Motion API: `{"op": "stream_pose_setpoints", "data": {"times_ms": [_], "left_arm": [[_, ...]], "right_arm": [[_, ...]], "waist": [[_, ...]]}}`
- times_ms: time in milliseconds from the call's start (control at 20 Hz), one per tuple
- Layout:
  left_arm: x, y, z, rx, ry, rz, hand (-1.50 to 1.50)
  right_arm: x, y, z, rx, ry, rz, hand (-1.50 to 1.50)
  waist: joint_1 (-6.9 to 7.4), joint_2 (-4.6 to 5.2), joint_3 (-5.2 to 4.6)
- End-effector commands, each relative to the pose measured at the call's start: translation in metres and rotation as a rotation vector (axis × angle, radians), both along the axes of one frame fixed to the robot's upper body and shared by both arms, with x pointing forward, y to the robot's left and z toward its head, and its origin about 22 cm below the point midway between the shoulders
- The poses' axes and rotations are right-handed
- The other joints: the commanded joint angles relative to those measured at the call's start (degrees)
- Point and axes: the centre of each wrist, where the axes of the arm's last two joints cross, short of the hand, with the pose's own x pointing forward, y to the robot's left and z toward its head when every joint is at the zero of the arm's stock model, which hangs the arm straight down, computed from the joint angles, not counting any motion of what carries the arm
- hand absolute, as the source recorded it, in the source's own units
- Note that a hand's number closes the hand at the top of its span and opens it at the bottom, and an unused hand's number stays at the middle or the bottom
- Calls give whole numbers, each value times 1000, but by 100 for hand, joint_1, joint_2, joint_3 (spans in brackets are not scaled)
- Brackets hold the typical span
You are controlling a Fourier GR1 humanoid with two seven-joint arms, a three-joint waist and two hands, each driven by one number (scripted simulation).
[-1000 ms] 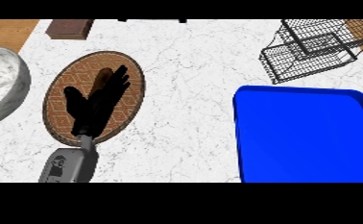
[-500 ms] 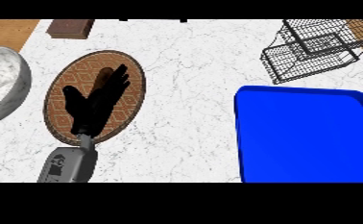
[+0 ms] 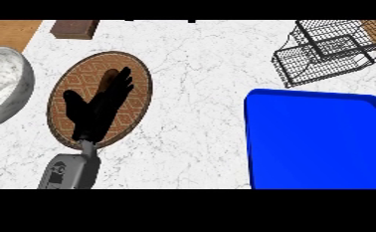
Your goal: Pick the tomato from the tray and place it in the tiered basket
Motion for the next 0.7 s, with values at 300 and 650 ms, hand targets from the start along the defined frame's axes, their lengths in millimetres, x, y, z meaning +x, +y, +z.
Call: {"op": "stream_pose_setpoints", "data": {"times_ms": [300, 650], "left_arm": [[-5, -11, -9, 1, 7, -1, 0], [-8, 3, -10, 6, 17, -14, 0]], "right_arm": [[23, 48, -22, 167, -93, 173, -150], [16, 24, -7, 191, -275, -17, -150]], "waist": [[-25, 2, 0], [26, 36, 0]]}}
